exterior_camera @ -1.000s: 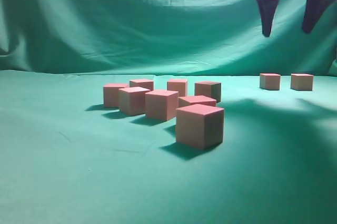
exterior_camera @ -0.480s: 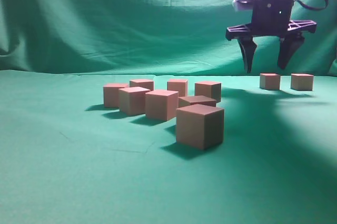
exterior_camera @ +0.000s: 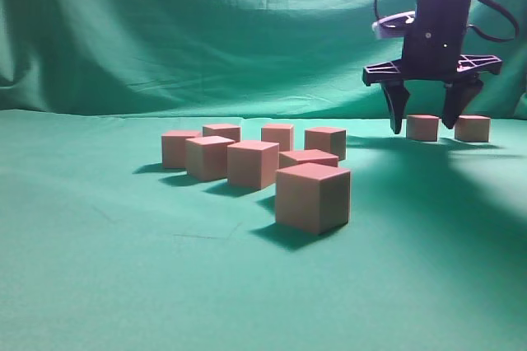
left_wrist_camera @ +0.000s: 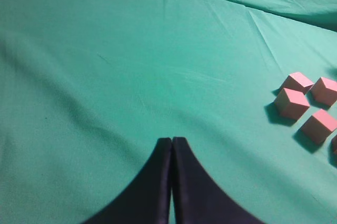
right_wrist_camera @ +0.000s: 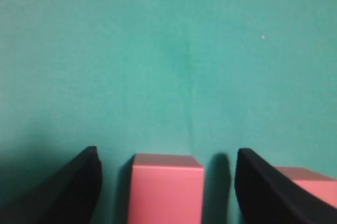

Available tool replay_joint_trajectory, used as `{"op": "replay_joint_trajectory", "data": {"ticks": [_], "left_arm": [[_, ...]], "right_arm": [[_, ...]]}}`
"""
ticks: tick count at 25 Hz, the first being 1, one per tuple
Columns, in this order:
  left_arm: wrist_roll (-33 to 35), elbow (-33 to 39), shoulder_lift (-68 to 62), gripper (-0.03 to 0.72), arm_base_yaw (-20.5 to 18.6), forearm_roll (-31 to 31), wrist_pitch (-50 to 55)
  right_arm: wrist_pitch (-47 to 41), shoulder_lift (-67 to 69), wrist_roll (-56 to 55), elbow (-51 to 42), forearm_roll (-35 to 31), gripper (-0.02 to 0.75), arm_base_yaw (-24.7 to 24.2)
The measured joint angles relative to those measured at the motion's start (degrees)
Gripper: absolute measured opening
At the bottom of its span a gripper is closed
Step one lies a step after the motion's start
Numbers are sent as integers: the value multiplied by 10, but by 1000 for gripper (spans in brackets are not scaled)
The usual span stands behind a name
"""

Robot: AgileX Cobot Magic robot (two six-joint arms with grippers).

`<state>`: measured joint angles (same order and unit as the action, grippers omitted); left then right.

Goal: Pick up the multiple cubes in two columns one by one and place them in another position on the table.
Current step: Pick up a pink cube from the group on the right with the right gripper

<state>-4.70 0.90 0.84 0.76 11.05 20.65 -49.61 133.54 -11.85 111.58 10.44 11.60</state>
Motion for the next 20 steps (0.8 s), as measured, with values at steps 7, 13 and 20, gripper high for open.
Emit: {"op": "replay_joint_trajectory", "data": {"ticks": [7, 13, 20], "left_arm": [[0, 0, 0, 0, 0, 0, 0], [0, 0, 0, 0, 0, 0, 0], [0, 0, 0, 0, 0, 0, 0]], "right_arm": [[4, 3, 0, 0, -7, 524, -6], [7, 4, 1, 0, -17, 251, -6], [-52, 3, 1, 68, -25, 262, -2]]}}
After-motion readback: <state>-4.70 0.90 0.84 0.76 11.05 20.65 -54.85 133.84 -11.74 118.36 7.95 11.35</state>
